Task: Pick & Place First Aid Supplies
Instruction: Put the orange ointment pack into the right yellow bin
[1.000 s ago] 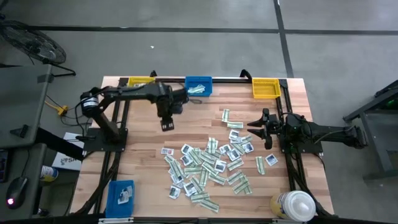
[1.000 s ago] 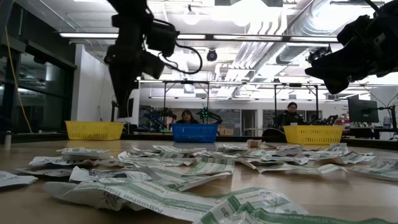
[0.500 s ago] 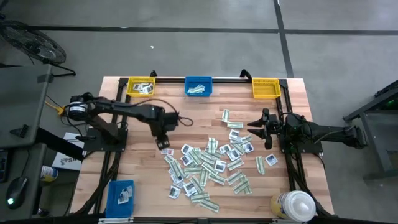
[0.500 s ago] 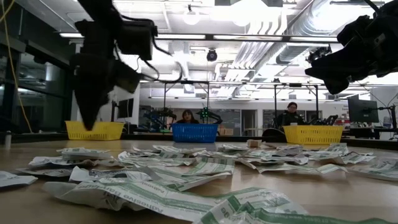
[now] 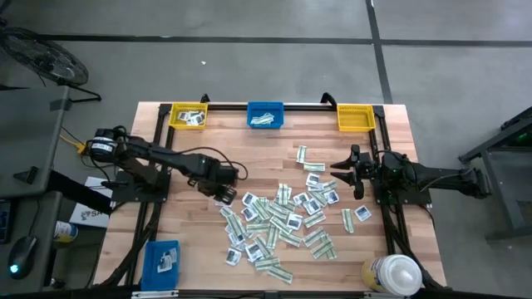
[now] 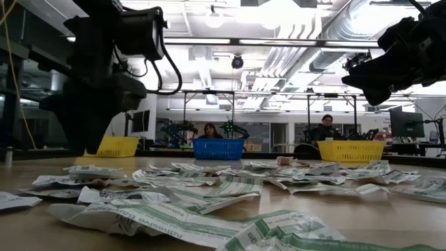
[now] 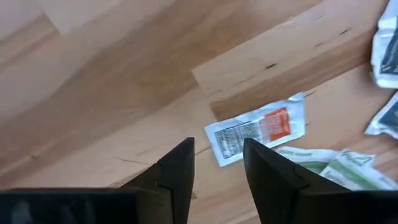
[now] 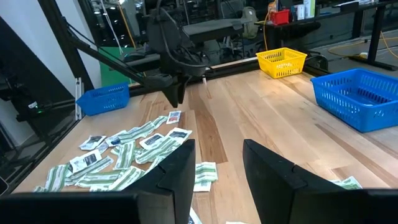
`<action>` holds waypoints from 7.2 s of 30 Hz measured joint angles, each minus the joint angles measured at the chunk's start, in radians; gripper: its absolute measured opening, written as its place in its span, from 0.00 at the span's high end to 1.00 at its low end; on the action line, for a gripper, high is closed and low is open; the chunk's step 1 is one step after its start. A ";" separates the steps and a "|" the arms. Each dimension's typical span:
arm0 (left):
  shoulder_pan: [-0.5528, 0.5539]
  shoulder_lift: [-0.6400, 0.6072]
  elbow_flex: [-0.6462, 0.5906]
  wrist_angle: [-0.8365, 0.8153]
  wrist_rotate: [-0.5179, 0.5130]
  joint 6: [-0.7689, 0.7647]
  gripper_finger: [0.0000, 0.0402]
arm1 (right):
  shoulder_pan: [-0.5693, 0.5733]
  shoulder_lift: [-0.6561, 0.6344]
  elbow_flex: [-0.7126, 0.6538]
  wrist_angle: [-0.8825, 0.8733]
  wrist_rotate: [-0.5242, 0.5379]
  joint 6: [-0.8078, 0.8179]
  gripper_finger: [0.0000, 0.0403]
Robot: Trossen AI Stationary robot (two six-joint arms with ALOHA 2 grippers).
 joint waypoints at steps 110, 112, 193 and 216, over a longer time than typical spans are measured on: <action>-0.120 0.014 0.098 0.195 -0.408 -0.084 1.00 | 0.000 0.008 0.000 0.061 0.157 0.497 0.68; -0.120 0.014 0.100 0.247 -0.432 -0.048 1.00 | 0.000 0.008 0.000 0.063 0.181 0.542 0.68; 0.145 0.002 0.101 0.784 -0.343 0.684 0.87 | -0.001 1.380 0.679 0.434 0.161 0.427 1.00; 0.193 -0.222 0.101 0.369 -0.413 0.690 0.63 | -0.280 0.907 0.679 -0.554 0.608 0.735 1.00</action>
